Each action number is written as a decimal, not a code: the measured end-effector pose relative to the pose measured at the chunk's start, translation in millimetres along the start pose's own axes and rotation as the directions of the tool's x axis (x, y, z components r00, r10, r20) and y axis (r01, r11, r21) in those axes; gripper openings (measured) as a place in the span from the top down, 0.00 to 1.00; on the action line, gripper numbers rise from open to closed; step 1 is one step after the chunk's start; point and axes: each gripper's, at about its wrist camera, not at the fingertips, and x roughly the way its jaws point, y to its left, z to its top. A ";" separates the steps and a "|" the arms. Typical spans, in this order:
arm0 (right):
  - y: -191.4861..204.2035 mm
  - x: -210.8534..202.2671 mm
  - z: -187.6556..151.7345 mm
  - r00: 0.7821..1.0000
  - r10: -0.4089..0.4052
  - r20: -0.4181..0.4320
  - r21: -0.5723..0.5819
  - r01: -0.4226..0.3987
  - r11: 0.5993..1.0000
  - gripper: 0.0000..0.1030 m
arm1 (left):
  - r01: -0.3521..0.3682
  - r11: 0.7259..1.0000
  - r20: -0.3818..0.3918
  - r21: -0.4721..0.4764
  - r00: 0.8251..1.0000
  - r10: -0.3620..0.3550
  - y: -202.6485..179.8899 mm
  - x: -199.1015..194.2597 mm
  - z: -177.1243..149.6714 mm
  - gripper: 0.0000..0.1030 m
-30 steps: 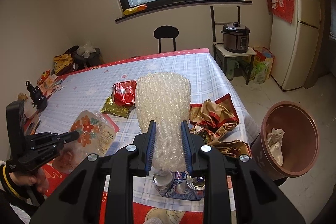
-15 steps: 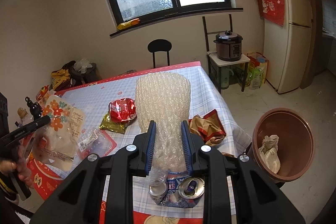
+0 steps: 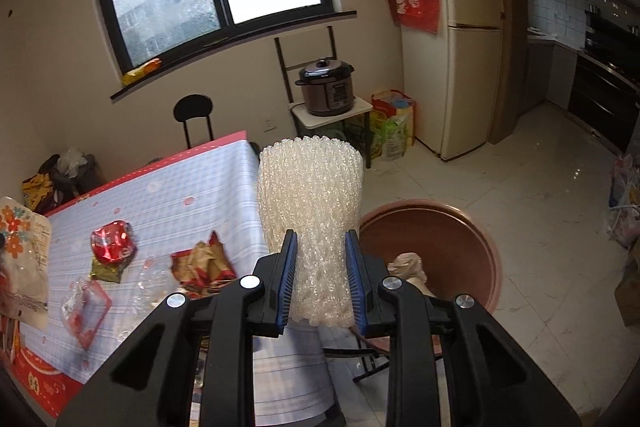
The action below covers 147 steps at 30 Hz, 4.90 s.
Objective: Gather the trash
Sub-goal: 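Carry both items over the brown bin and open both grippers, then move both grippers back over the table toward the clear plastic tray, then lower the left gripper to the clear red-bottomed tray while the right gripper approaches the brown paper wrapping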
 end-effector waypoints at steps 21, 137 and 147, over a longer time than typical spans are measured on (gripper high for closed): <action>-102.0 75.0 20.9 0.984 -0.143 -0.105 0.062 0.150 0.987 0.40 | -0.031 0.998 -0.033 0.050 0.999 0.033 -54.2 24.4 7.1 0.94; 221.6 40.8 -60.9 0.962 -0.027 -0.271 -0.113 -0.004 0.994 0.05 | 0.057 0.940 -0.348 0.337 0.935 0.068 131.4 145.4 -104.6 0.05; 216.6 41.0 -59.2 0.963 -0.037 -0.267 -0.105 0.009 0.994 0.05 | 0.172 0.983 -0.310 0.064 0.940 -0.145 171.8 137.1 -72.5 0.06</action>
